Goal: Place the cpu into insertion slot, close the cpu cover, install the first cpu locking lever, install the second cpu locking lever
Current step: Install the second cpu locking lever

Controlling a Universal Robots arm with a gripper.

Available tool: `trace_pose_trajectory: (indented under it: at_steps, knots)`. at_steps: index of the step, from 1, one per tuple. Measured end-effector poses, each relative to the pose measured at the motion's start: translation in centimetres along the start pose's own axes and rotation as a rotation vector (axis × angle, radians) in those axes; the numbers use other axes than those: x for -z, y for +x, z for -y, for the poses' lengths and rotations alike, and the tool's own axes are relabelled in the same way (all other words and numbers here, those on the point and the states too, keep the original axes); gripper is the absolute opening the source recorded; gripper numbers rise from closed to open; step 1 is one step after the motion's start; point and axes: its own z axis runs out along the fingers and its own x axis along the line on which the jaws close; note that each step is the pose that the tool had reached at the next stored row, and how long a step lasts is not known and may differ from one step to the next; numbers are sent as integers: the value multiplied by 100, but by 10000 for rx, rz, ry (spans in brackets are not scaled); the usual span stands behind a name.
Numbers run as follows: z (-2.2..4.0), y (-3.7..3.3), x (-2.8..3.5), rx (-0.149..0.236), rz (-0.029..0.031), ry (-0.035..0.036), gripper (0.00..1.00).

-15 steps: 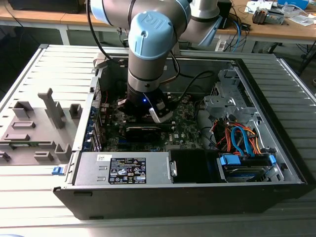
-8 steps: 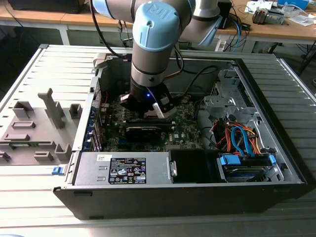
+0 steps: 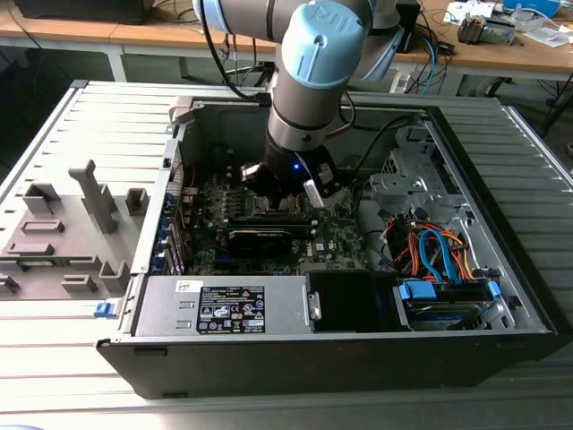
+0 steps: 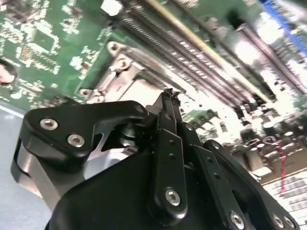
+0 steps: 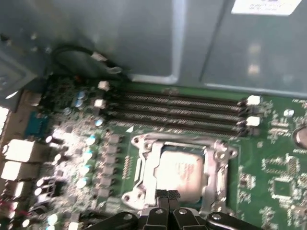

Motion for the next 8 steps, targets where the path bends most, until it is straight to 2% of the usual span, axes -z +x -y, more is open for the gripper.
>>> trace_pose_trajectory:
  at_steps: [1, 2, 3, 6, 7, 8]
  knots:
    - [-28, -16, -5, -8, -8, 49, 11]
    - [-50, -23, -10, -24, -24, 187, 11]
    - [-70, -28, -12, -48, -53, 409, 11]
    - [-116, -36, -21, -106, -116, 931, 11]
    - [-144, -39, -18, -135, -147, 1181, 11]
    - [-167, -41, 0, -157, -170, 1373, 11]
